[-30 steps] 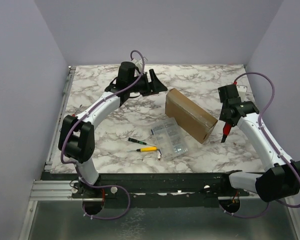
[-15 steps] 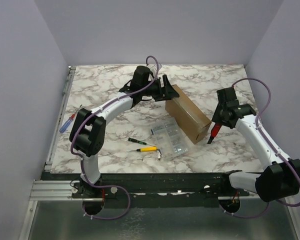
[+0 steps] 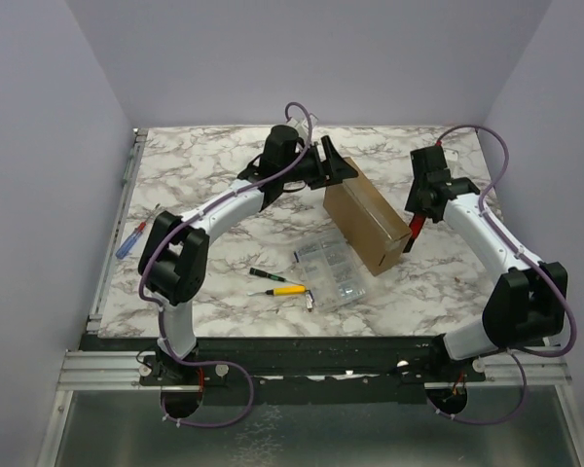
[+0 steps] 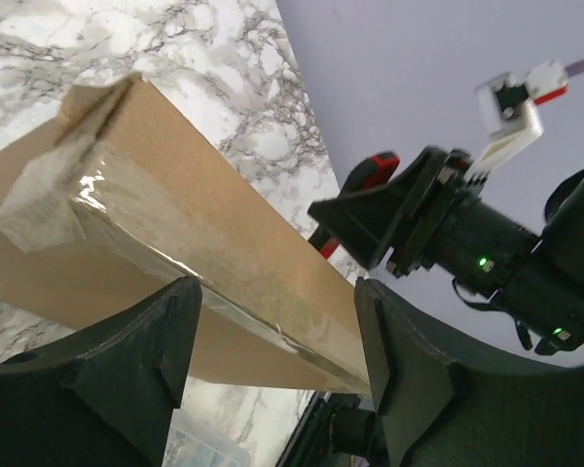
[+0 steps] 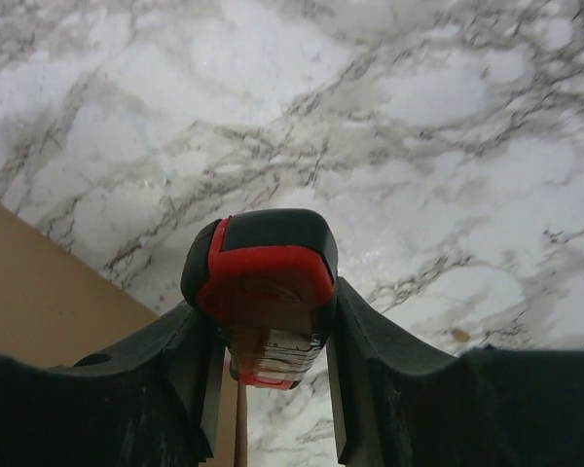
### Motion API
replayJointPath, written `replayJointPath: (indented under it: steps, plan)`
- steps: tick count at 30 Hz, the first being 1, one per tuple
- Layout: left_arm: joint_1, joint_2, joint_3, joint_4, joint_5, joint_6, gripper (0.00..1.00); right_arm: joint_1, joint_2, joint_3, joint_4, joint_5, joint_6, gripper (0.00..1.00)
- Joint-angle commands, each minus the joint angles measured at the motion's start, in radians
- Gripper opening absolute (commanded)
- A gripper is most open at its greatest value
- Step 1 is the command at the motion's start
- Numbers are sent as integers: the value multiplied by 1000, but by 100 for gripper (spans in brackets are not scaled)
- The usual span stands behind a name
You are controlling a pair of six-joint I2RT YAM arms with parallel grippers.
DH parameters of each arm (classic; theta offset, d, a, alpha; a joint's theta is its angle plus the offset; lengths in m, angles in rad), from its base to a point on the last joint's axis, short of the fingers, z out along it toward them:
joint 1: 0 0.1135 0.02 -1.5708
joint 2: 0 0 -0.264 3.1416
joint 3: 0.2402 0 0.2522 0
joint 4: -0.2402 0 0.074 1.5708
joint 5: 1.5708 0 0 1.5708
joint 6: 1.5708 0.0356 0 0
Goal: Unpack the express box
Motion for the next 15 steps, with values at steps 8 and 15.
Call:
replayJointPath:
  steps: [8,15]
  plan:
    - [-75,-186,-26,-207,-257,229,68,-5,-24,65,-9,64,-93,0]
    - [-108,-267,-197,-207,-233,199,54,-6,-37,25,54,-66,-72,0]
